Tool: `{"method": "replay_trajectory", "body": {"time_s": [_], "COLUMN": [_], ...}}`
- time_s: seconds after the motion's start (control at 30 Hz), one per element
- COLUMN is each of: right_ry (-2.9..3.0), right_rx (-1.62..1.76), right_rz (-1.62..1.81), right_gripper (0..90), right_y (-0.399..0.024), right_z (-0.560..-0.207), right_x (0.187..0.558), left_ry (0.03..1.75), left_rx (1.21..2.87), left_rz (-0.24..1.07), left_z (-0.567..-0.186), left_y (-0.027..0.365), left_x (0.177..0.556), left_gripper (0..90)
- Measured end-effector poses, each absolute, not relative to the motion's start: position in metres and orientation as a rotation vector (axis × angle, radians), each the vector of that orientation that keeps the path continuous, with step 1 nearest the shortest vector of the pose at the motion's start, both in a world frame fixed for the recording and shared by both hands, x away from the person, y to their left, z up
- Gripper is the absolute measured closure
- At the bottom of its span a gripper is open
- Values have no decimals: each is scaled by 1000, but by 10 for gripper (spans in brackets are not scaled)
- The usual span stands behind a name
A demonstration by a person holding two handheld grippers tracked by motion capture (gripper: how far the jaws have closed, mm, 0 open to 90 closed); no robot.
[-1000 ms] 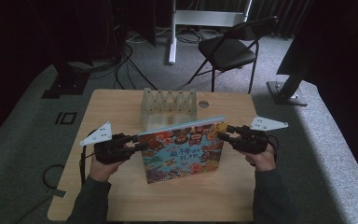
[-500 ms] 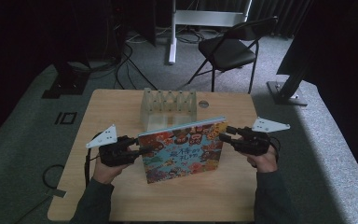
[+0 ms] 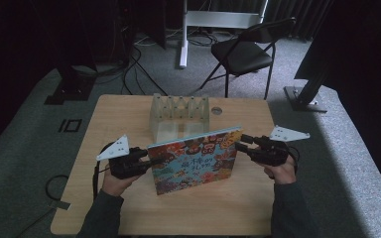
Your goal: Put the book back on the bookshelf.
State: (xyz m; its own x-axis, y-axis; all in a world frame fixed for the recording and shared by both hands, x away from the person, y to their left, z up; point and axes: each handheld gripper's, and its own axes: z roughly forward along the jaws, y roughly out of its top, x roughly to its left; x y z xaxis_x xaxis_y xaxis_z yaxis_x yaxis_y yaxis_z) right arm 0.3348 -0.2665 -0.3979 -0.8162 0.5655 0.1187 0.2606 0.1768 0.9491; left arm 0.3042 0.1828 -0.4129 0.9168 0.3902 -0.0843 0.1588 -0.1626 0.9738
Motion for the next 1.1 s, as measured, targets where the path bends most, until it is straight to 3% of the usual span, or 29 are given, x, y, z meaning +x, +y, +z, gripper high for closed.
{"method": "replay_trajectory", "body": {"time_s": [0.3,1.1], "right_ry": [2197,2196], "right_rx": [803,891], "right_rz": [1680,1610], "right_gripper": [574,562], "right_y": [-270,-285], "right_z": [-402,-427], "right_x": [333,326], "left_ry": [395,355], "left_rx": [1748,1704], "left_rz": [248,300], "left_z": [-415,-411], "left_y": [176,163], "left_x": [303,303], "left_gripper": [739,729]}}
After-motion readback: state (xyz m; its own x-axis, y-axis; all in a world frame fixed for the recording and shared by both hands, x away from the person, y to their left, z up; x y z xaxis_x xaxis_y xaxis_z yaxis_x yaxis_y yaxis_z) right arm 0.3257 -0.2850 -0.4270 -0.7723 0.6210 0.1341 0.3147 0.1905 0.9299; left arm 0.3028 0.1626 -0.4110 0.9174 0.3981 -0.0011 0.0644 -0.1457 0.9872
